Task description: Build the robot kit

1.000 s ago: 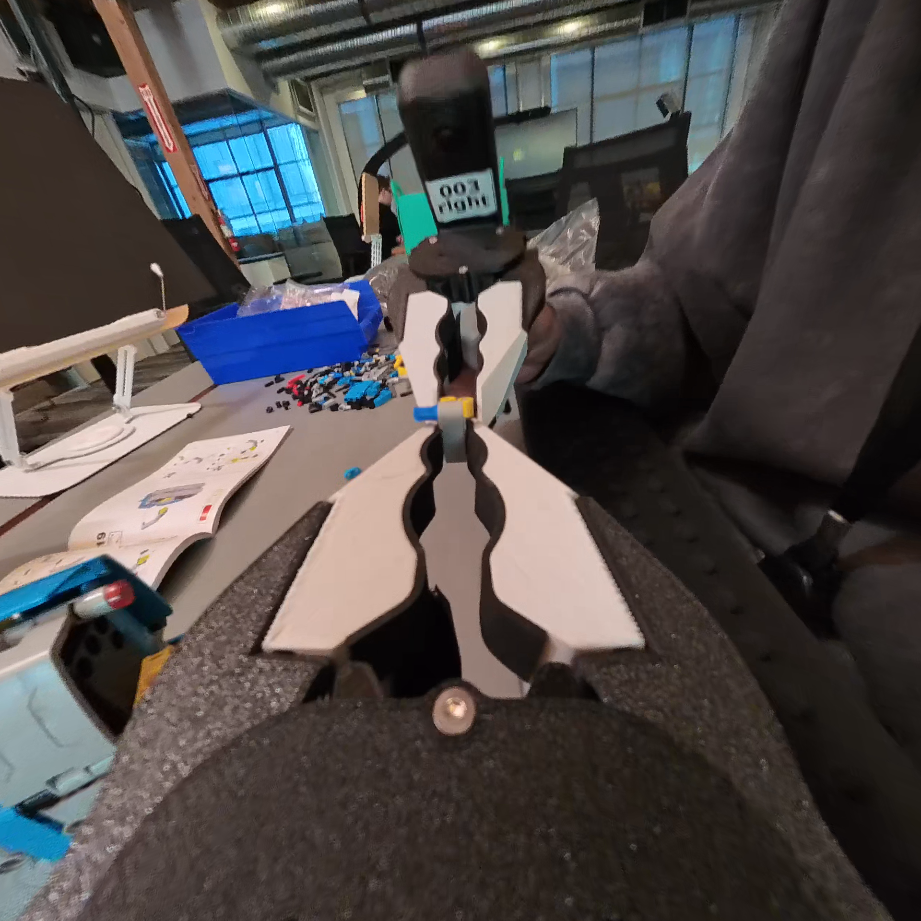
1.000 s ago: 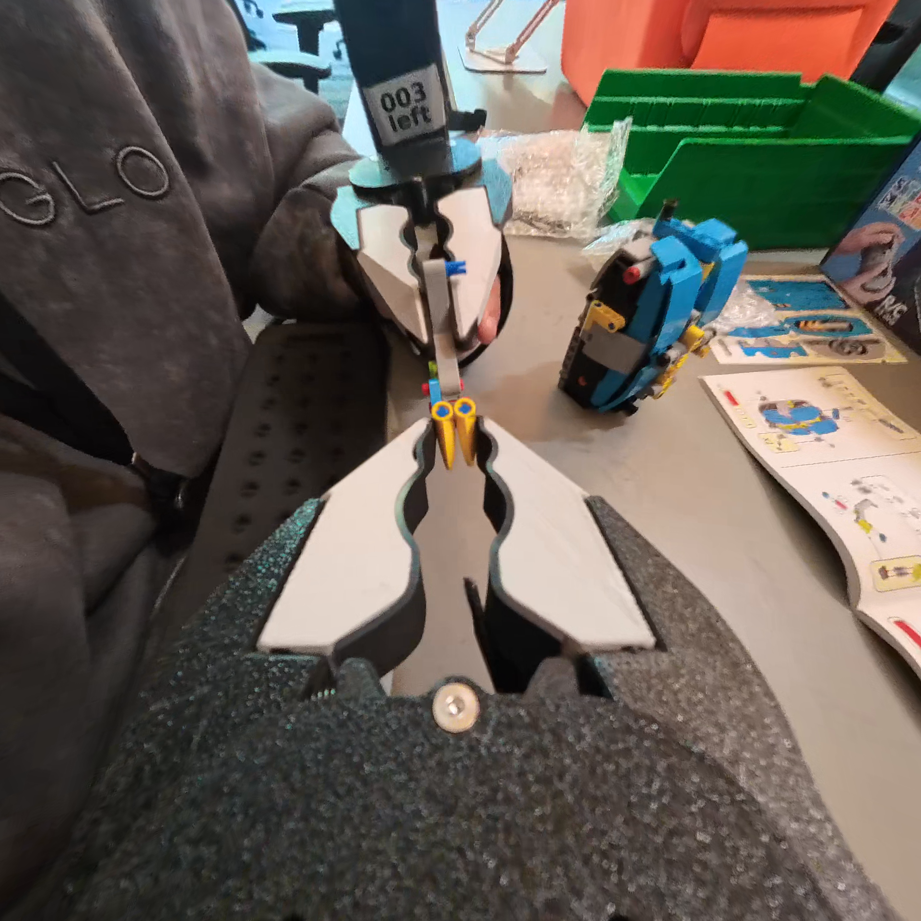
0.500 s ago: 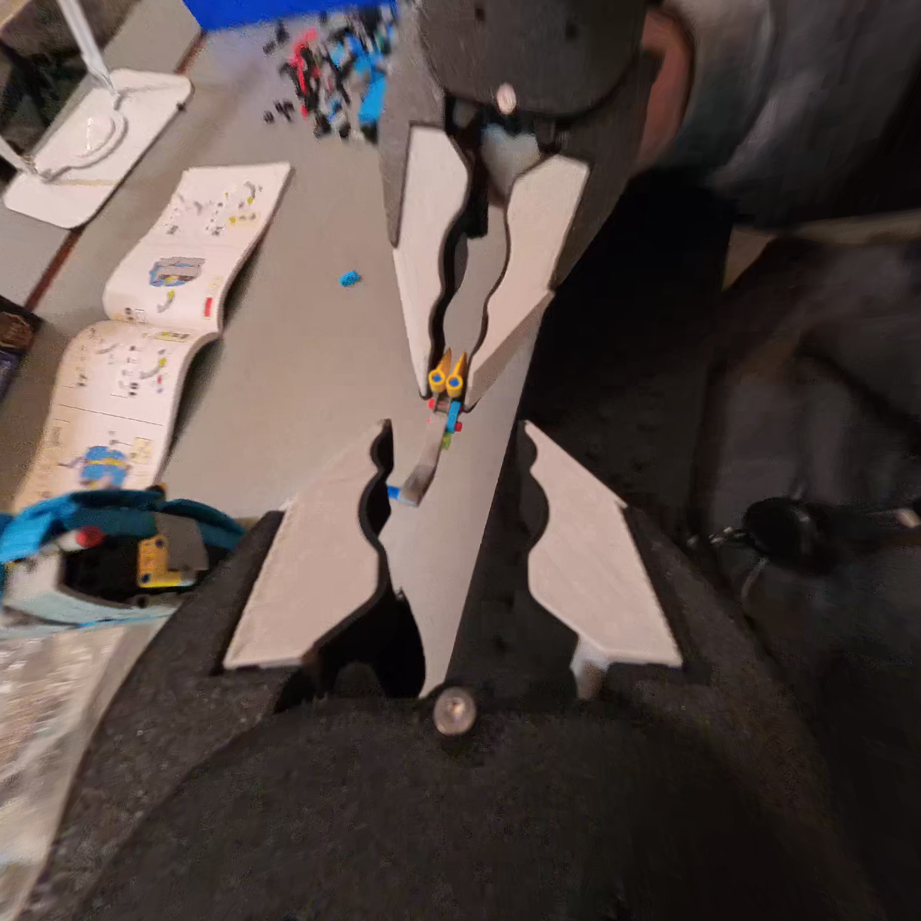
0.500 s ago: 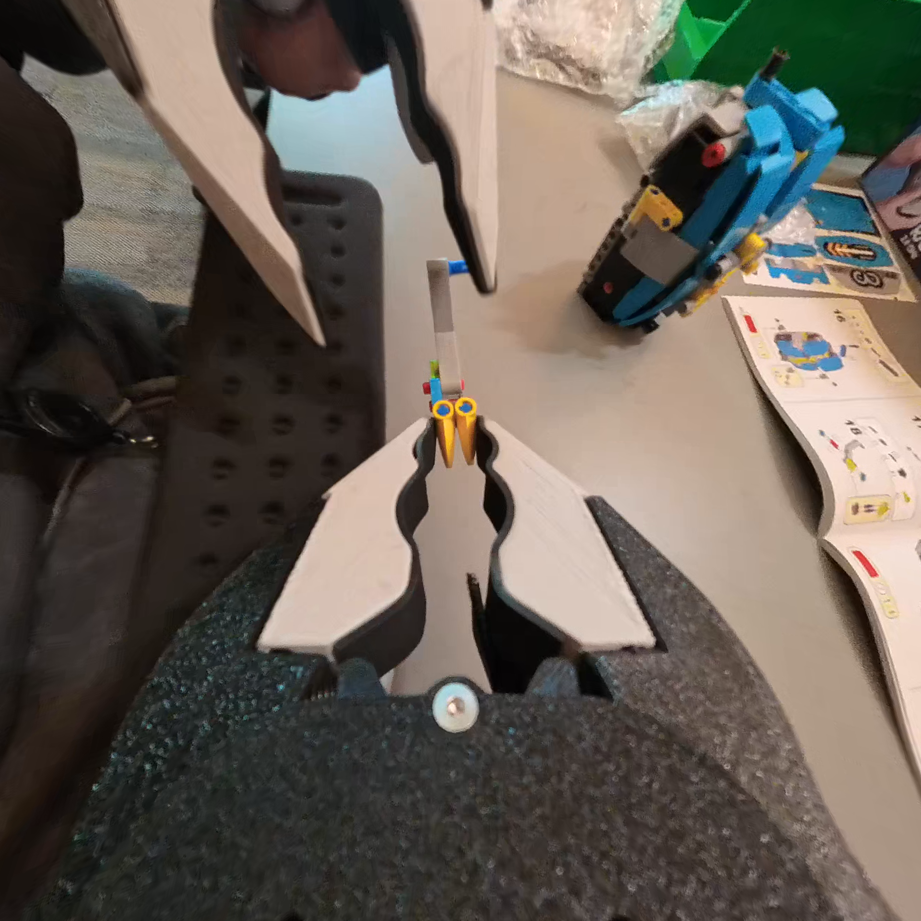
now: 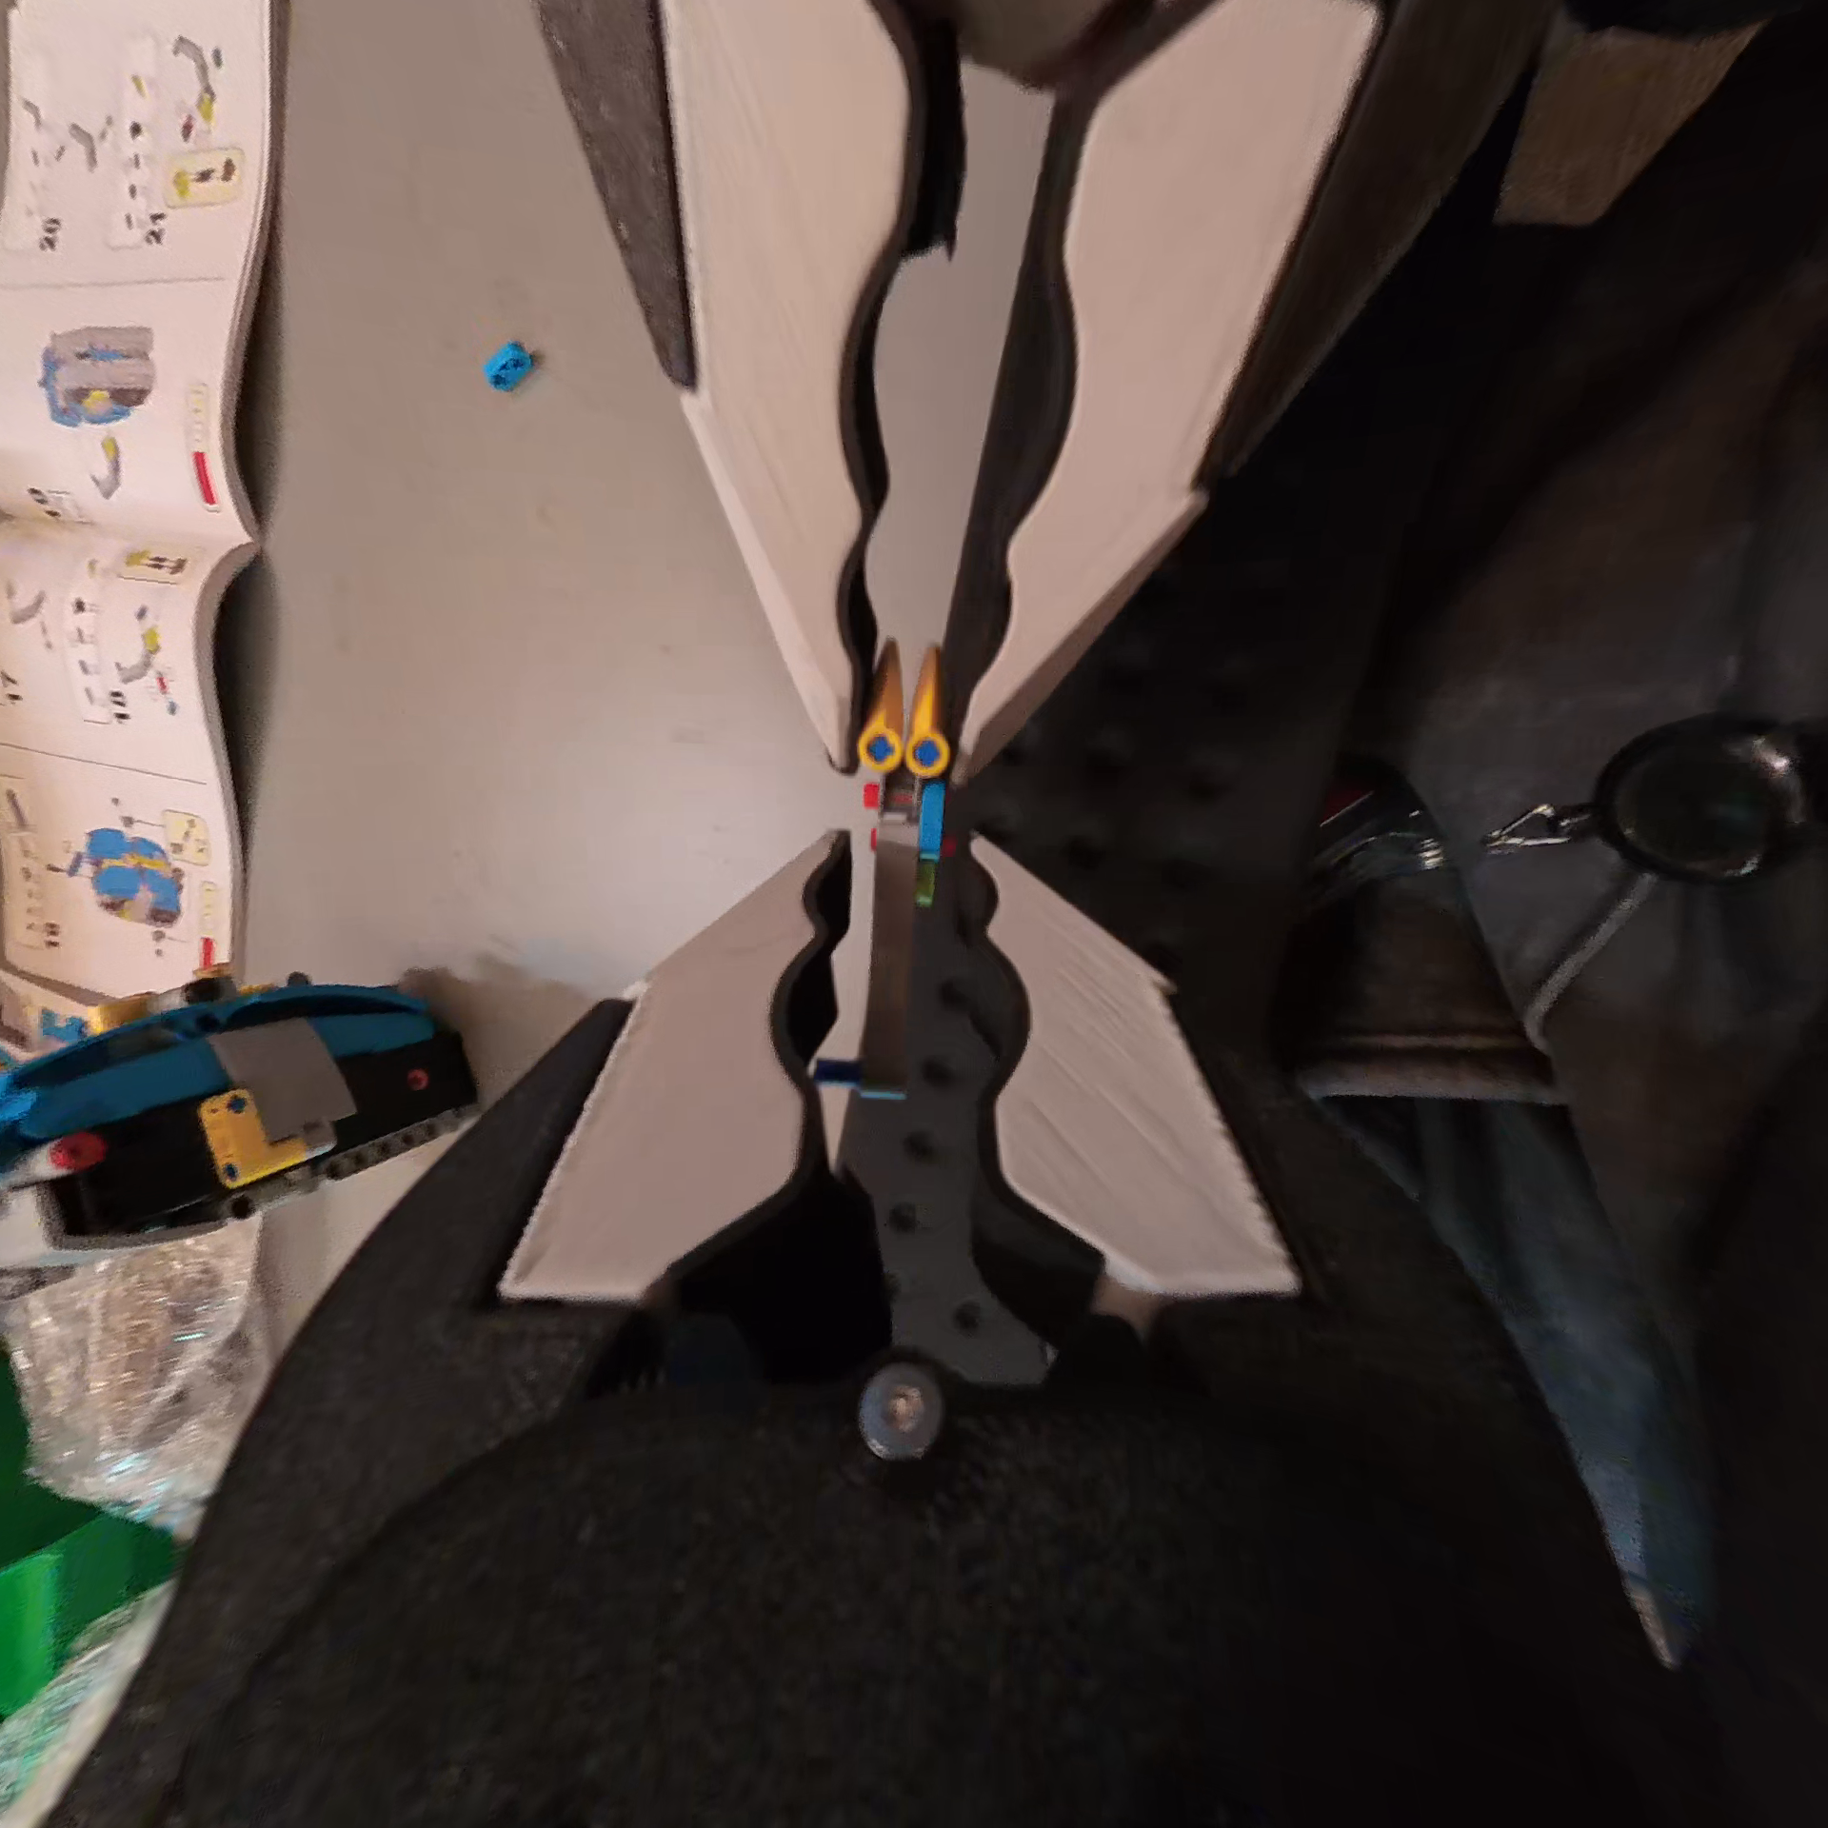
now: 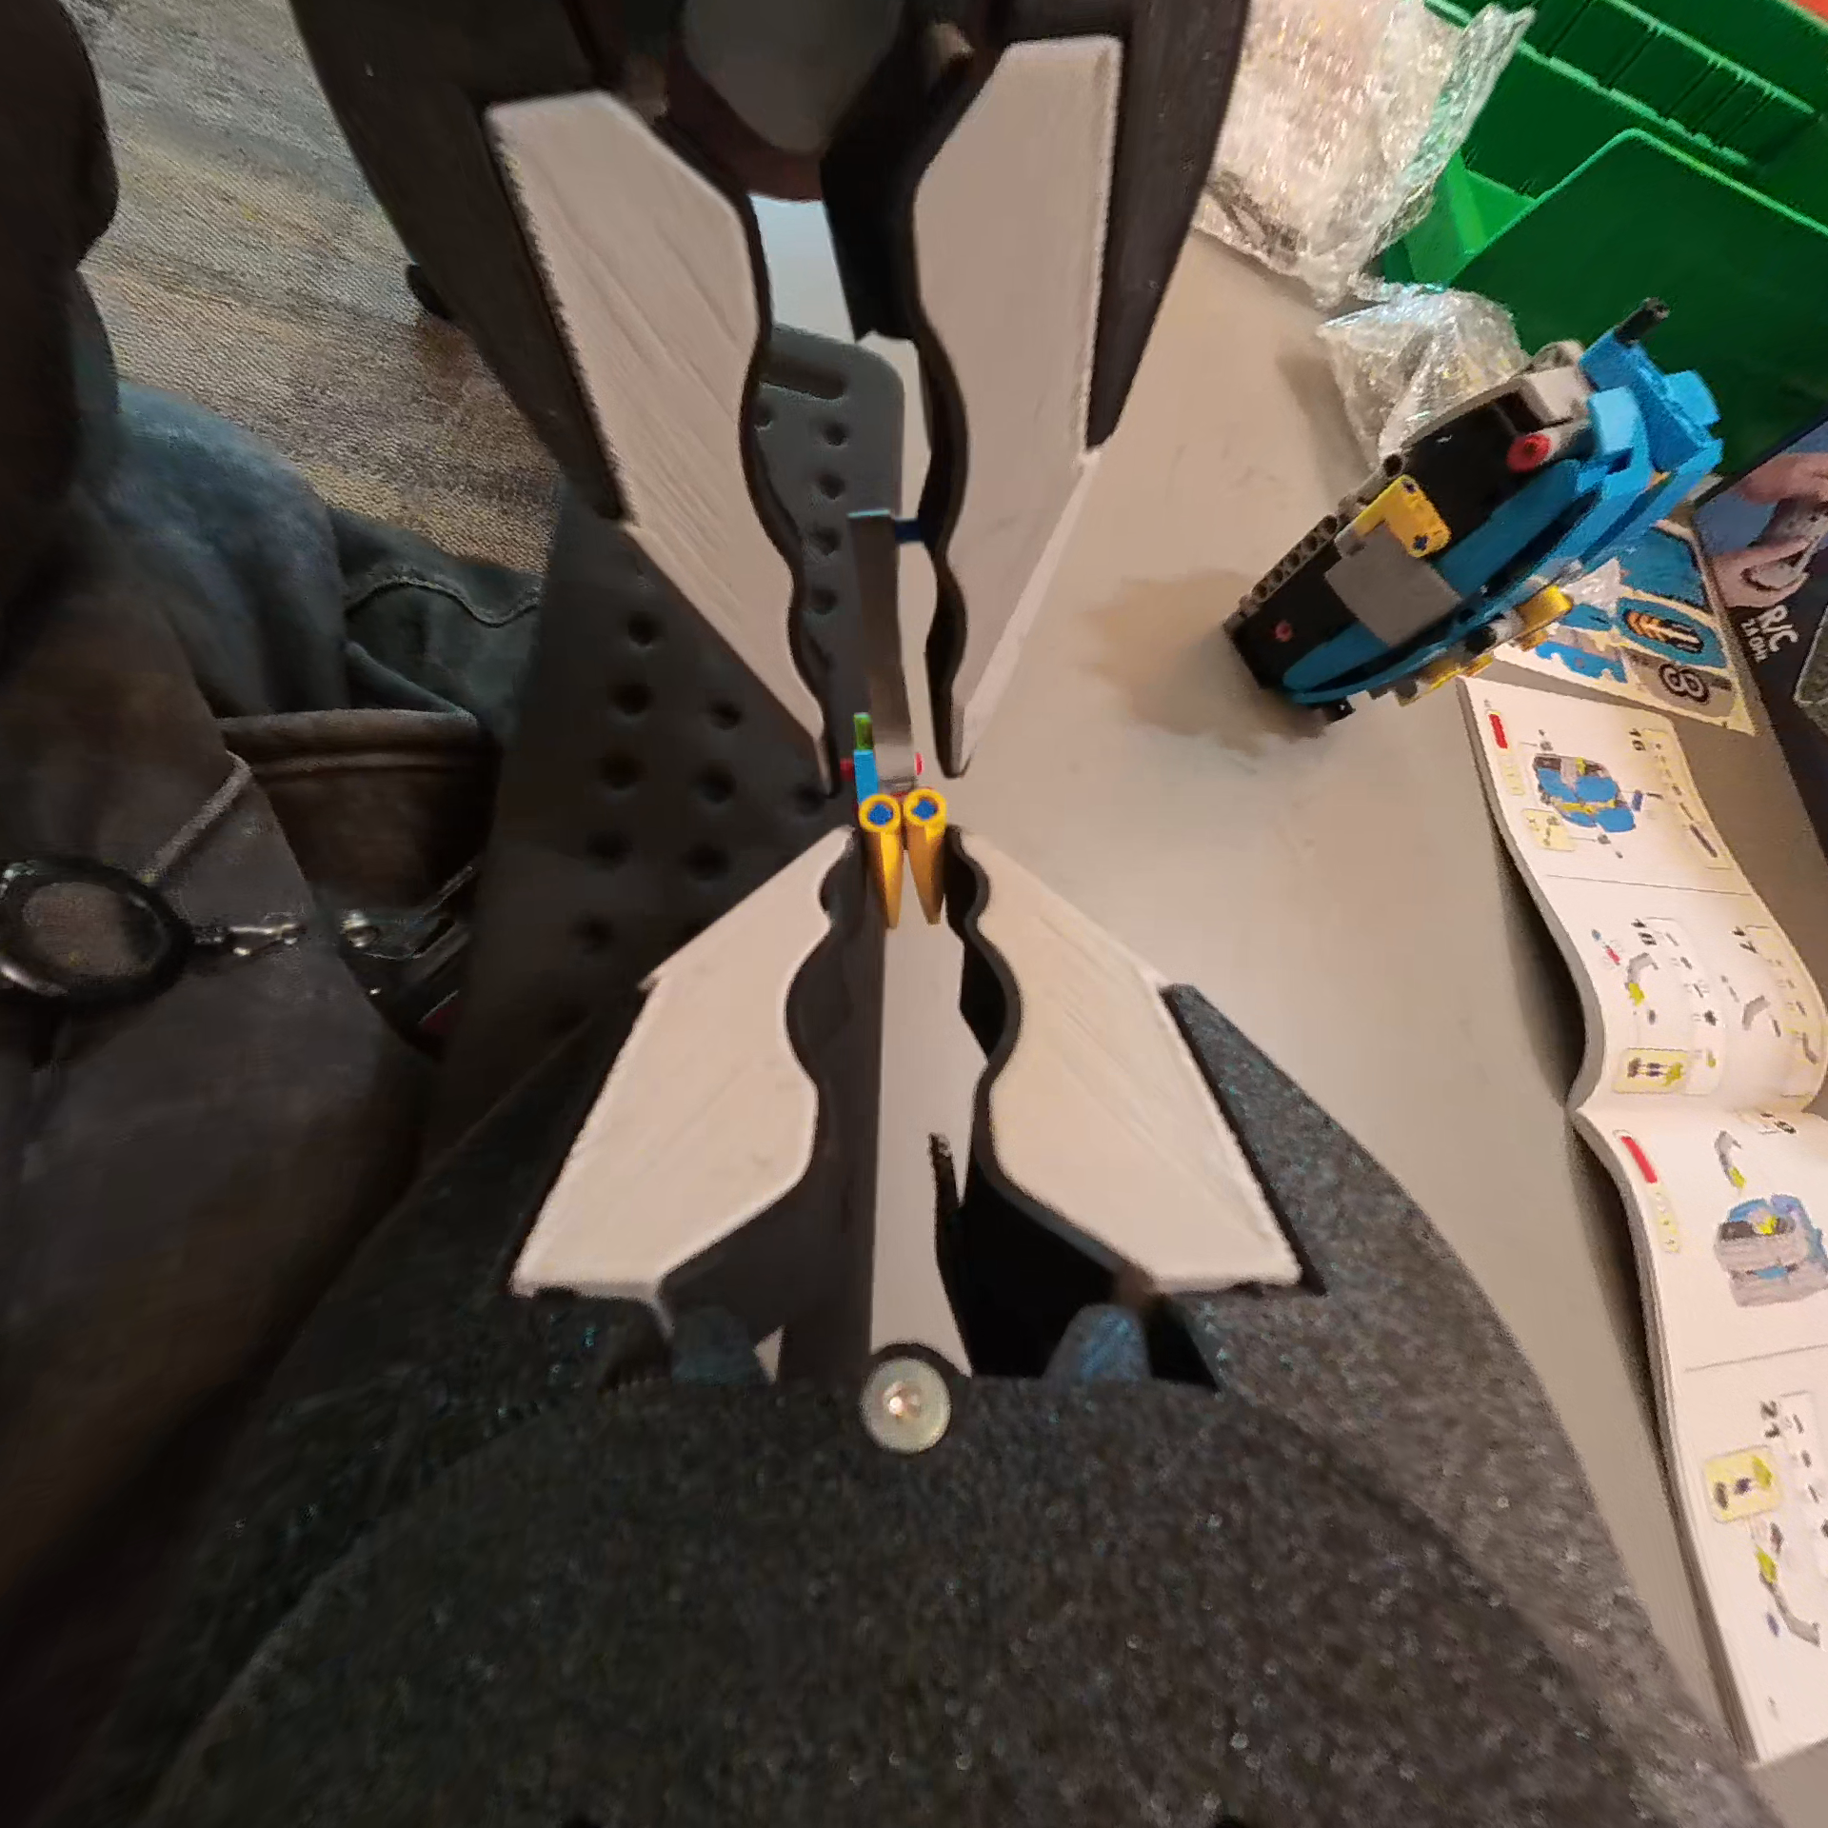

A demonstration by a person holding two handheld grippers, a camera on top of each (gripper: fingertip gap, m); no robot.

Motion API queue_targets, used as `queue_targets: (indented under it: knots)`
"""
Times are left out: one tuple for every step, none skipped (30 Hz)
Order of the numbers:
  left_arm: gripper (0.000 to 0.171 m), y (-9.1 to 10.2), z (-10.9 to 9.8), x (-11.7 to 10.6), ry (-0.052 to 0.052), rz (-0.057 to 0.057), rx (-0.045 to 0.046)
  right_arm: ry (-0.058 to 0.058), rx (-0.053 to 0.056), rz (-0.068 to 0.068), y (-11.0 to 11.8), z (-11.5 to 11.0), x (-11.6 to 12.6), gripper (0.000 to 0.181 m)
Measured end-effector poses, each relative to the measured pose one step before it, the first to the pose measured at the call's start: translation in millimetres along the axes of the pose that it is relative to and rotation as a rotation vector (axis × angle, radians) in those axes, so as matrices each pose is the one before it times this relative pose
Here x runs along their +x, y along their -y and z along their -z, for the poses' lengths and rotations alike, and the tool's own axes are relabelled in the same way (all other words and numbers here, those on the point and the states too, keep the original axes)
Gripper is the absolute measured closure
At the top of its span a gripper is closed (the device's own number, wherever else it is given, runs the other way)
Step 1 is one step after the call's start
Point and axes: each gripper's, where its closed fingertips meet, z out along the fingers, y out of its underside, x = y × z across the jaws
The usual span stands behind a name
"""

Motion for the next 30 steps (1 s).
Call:
queue_targets:
  knots:
    - [0.155, 2.32, -0.42, 3.10, -0.0154, 0.0145, 0.00023, 0.0067, 0.0029, 0.0016, 0.05, -0.09, -2.63, 0.167]
    - [0.156, 0.47, -1.11, 1.94, -0.0069, 0.0079, -0.00802, -0.0042, 0.0014, 0.0057, 0.10, 0.27, -1.01, 0.167]
    - [0.156, -0.78, -1.35, 0.24, 0.0018, 0.0059, -0.01262, -0.0044, 0.0005, 0.0075, -0.13, 0.39, -0.97, 0.167]
    - [0.156, -0.79, -0.62, 0.06, -0.0009, 0.0095, -0.00949, -0.0064, -0.0005, 0.0011, -0.63, 0.60, 0.20, 0.167]
    - [0.155, 0.08, 0.38, 0.22, 0.0004, 0.0062, -0.00326, 0.0022, 0.0089, -0.0045, 0.54, 1.28, -0.37, 0.168]
    - [0.155, 1.04, 1.10, -0.39, 0.0094, 0.0004, 0.00277, 0.0041, 0.0094, -0.0094, 0.55, 1.44, -0.11, 0.167]
    - [0.155, 1.45, 1.07, -0.43, 0.0137, -0.0003, 0.00295, 0.0017, 0.0106, -0.0070, 0.85, 1.58, 0.37, 0.167]
    - [0.155, 1.20, 0.84, -0.83, 0.0158, -0.0001, 0.00026, -0.0029, 0.0072, -0.0021, 0.59, 1.46, 0.55, 0.167]
    - [0.154, 0.50, 0.26, -1.00, 0.0162, -0.0009, -0.00340, -0.0074, 0.0029, 0.0013, 0.33, 1.19, 0.98, 0.168]
    - [0.154, -0.25, -0.05, -0.27, 0.0098, -0.0027, -0.00686, -0.0058, -0.0011, 0.0039, -0.09, 0.52, 0.38, 0.168]
    - [0.153, -0.72, -0.32, 0.31, 0.0022, -0.0023, -0.00728, 0.0022, -0.0031, 0.0025, -0.31, -0.06, -0.94, 0.168]
    - [0.153, -0.47, -0.34, 0.29, 0.0008, 0.0003, -0.00222, 0.0016, -0.0039, 0.0036, -0.71, -0.21, -0.99, 0.167]
    - [0.154, -0.25, -0.32, 0.02, 0.0007, 0.0007, 0.00201, -0.0090, 0.0029, 0.0054, 0.23, 0.23, 0.57, 0.168]
    - [0.154, -1.01, -0.47, 0.55, -0.0025, -0.0005, -0.00249, -0.0036, 0.0021, 0.0041, 0.04, 0.44, -0.02, 0.168]
    - [0.156, -1.82, -0.75, 0.64, -0.0007, -0.0060, -0.00793, 0.0062, -0.0019, -0.0003, -0.44, 0.39, -0.94, 0.168]
    - [0.160, -1.20, -0.54, -0.17, 0.0082, -0.0165, -0.00175, 0.0055, 0.0084, -0.0024, 0.92, 0.88, -0.75, 0.168]
    - [0.160, 0.40, 0.22, -0.09, 0.0110, -0.0196, 0.00964, 0.0024, 0.0049, -0.0030, 0.44, 1.03, 0.14, 0.168]
    - [0.161, 1.30, 0.51, 0.98, 0.0025, -0.0115, 0.01104, 0.0082, 0.0051, -0.0001, 0.34, 1.24, -0.86, 0.167]
    - [0.161, 1.19, 0.66, 1.76, -0.0052, -0.0098, 0.00644, 0.0158, 0.0078, -0.0073, 0.63, 1.60, -1.47, 0.167]
    - [0.160, 0.60, 0.67, 1.49, -0.0060, -0.0136, 0.00218, 0.0152, 0.0114, -0.0109, 0.59, 1.16, -1.39, 0.167]
    - [0.160, 0.38, 0.43, 0.28, -0.0018, -0.0092, -0.00206, 0.0079, 0.0113, -0.0089, 0.08, 0.33, -0.63, 0.167]
    - [0.161, 0.30, 0.00, -0.91, 0.0047, -0.0002, -0.00083, -0.0069, 0.0063, -0.0042, -0.41, -0.17, 0.97, 0.167]
    - [0.160, 0.20, -0.43, -1.25, 0.0064, 0.0026, 0.00353, -0.0102, -0.0015, 0.0031, -0.87, -0.34, 1.54, 0.167]
    - [0.160, 0.01, -0.56, -0.17, -0.0003, 0.0039, 0.00595, -0.0048, 0.0004, 0.0024, -0.10, -0.14, 0.79, 0.167]
    - [0.161, 0.10, -0.01, -0.36, -0.0020, 0.0069, 0.00863, 0.0011, 0.0050, 0.0012, 0.69, 0.03, -0.08, 0.167]
    - [0.161, 0.70, 0.97, -1.19, -0.0021, 0.0100, 0.01271, -0.0088, 0.0153, 0.0073, 1.34, 0.43, 1.16, 0.167]
    - [0.161, 2.02, 1.81, -1.31, -0.0092, 0.0223, 0.02127, -0.0128, 0.0342, 0.0103, 2.60, 1.44, 1.56, 0.167]
    - [0.161, 4.21, 2.67, -1.91, -0.0104, 0.0370, 0.03950, -0.0077, 0.0486, 0.0007, 3.38, 2.96, 1.56, 0.167]
    - [0.162, 6.47, 3.30, -2.09, -0.0120, 0.0447, 0.06084, -0.0085, 0.0616, -0.0173, 4.93, 4.68, 3.17, 0.166]
    - [0.162, 8.40, 3.64, -1.39, -0.0168, 0.0436, 0.07856, -0.0101, 0.0639, -0.0432, 6.40, 5.71, 4.93, 0.164]
